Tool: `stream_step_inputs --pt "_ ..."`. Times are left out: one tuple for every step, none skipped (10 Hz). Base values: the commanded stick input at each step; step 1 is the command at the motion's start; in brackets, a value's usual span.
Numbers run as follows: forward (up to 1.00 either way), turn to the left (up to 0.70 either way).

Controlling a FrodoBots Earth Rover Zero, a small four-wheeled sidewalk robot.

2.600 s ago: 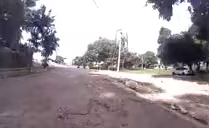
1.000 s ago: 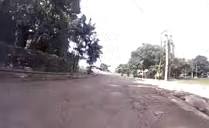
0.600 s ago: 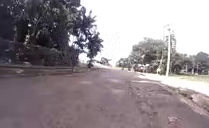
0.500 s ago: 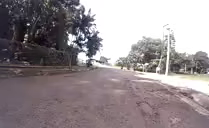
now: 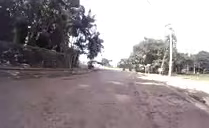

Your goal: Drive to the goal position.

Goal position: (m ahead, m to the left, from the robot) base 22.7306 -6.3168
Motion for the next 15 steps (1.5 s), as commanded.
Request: stream_step_inputs --pt "0.7 0.0" --pt "0.7 0.0" --pt "0.7 0.0" --pt "0.7 -0.2" --pt "0.7 -0.18" --pt "0.7 -0.12" --pt "0.7 -0.06" --pt "0.7 0.0" --pt "0.7 0.0" --pt "0.7 0.0" --pt "0.7 0.0" --pt "0.7 0.0" --pt "0.7 0.0" --pt "0.7 0.0" --pt "0.7 0.0"
